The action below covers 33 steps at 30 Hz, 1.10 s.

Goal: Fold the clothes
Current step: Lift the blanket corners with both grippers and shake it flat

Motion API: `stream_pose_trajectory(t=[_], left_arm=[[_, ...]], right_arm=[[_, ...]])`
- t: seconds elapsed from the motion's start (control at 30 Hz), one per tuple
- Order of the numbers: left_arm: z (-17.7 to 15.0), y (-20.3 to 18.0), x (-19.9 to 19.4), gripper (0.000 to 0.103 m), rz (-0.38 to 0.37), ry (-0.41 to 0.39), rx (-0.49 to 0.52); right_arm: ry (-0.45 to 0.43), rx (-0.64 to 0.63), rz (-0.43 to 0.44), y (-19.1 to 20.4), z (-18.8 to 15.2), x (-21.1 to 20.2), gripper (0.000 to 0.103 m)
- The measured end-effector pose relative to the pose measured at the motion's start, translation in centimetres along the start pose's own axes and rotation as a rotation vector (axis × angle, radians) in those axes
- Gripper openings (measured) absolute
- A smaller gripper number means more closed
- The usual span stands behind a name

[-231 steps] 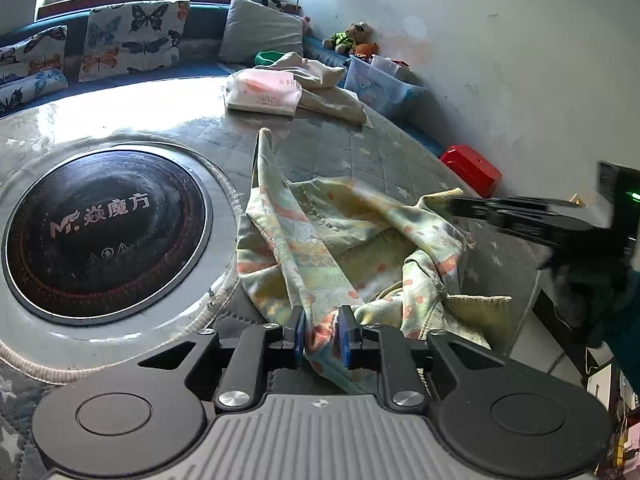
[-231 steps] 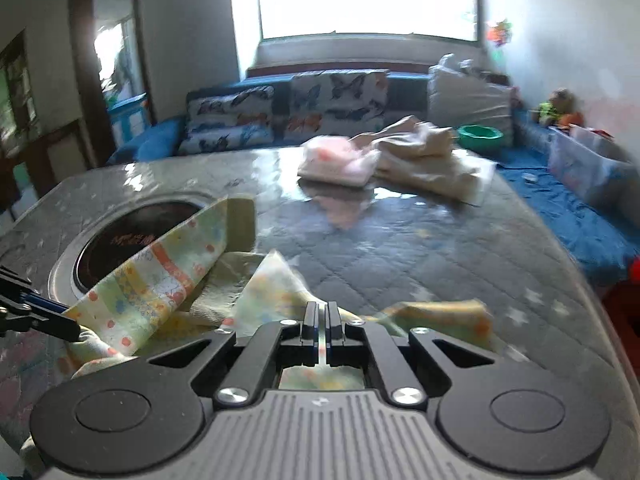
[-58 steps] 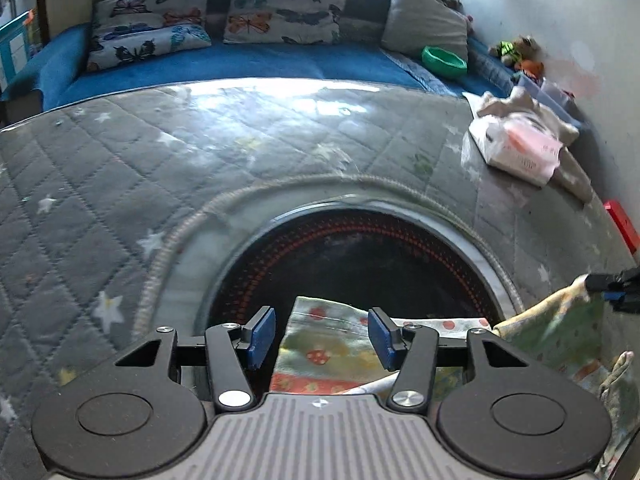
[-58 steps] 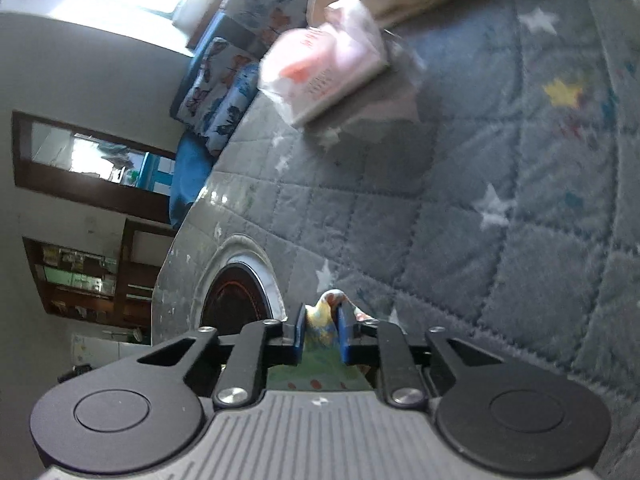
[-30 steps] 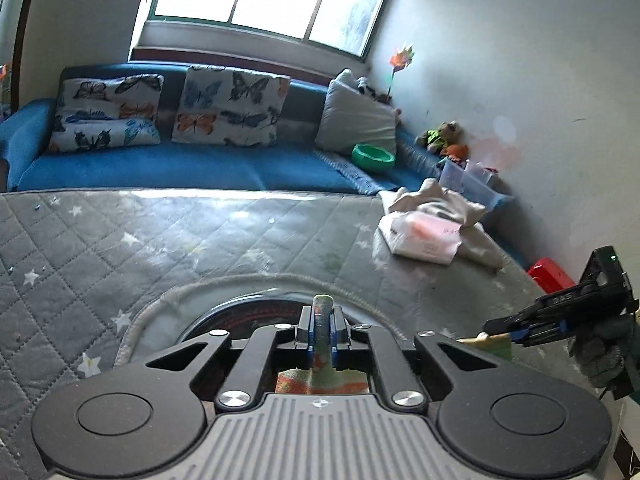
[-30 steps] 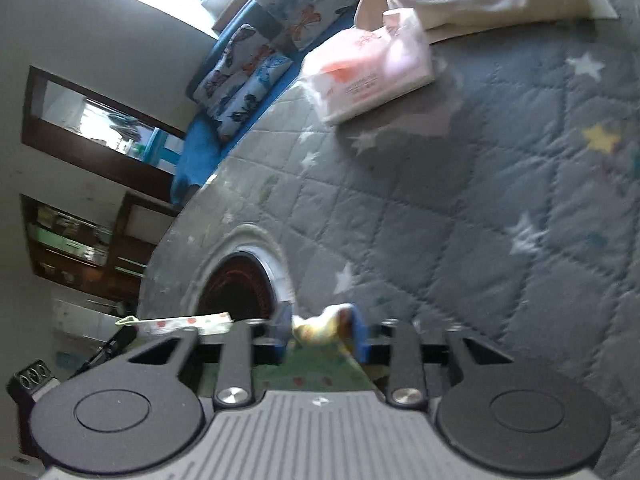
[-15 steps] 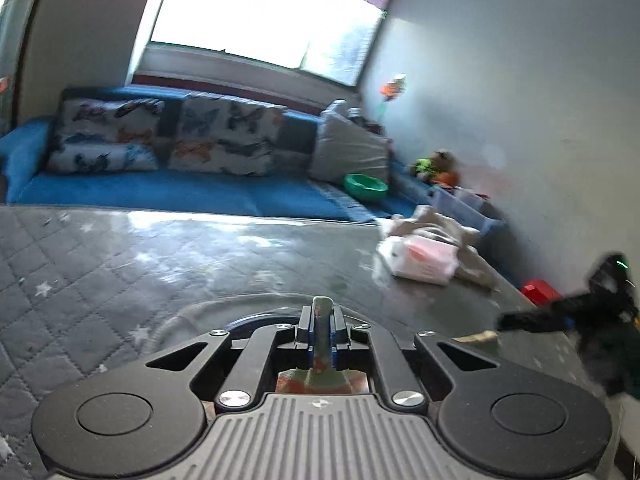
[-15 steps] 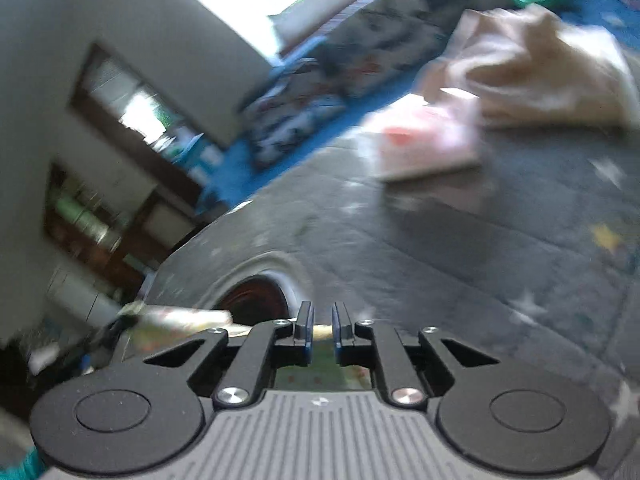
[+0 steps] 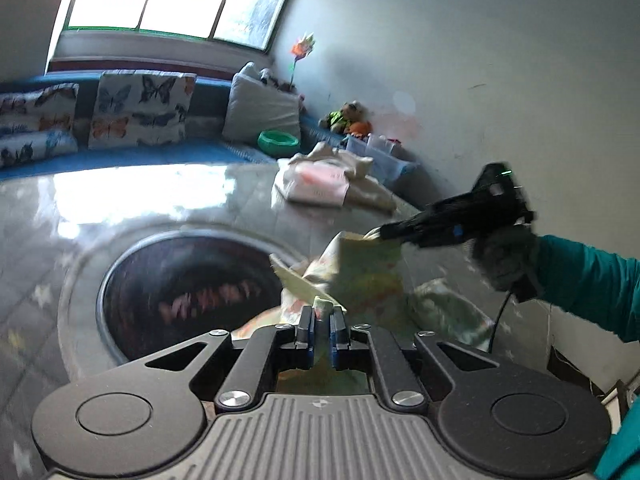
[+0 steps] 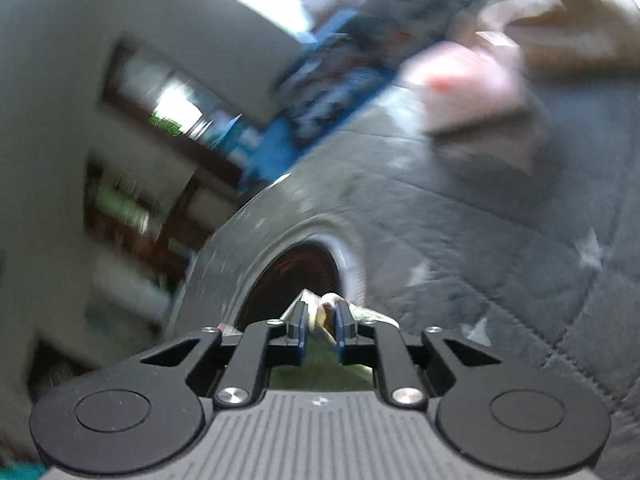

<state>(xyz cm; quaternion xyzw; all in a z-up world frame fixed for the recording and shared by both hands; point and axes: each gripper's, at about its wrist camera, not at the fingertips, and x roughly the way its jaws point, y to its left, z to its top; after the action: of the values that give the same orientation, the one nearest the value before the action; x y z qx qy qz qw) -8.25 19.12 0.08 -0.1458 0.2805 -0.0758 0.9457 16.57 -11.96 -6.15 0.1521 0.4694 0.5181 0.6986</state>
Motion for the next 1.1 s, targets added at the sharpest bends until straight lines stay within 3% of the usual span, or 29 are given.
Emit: stream_pose_trajectory(t=[0.17,0.23,0.3,0.4,0.6,0.83,1.0,1.1], left_arm=[[-1.7,0.6,-0.8,0.008,0.043,0.04,-0.031],[-2.0,0.9,-1.0,0.008,0.059,0.046,-0.045],[-2.3,1.0,-1.4,0.008,0.066,0.044,-0.047],[-2.3,1.1,-1.7,0.008,0.078,0.043,-0.039],[-2.1,1.1,-1.5,0.008,0.084,0.037,-0.031],[-1.7,1.1,-1.2,0.008,0.094,0.033,-0.025],[-0.5,1.4,-0.9,0.008,0.11,0.02,-0.006],[1.2,1.9,-0.2,0.008,0.138,0.008,0.007]], right_arm=[[0.175,-0.35,-0.001,4.9,-4.0,-1.1,0.009],[0.256,-0.406,-0.029,5.9,-5.7,-1.1,0.011],[0.253,-0.392,-0.038,6.0,-5.9,-1.6,0.015],[0.207,-0.333,-0.059,5.7,-5.3,-2.4,0.049],[0.13,-0.275,-0.167,4.1,-3.8,-1.7,0.048],[0.194,-0.318,-0.221,3.4,-3.4,1.3,0.044],[0.291,-0.412,-0.231,4.9,-3.5,2.4,0.011],[0.314,-0.561,-0.285,7.3,-3.3,2.8,0.01]])
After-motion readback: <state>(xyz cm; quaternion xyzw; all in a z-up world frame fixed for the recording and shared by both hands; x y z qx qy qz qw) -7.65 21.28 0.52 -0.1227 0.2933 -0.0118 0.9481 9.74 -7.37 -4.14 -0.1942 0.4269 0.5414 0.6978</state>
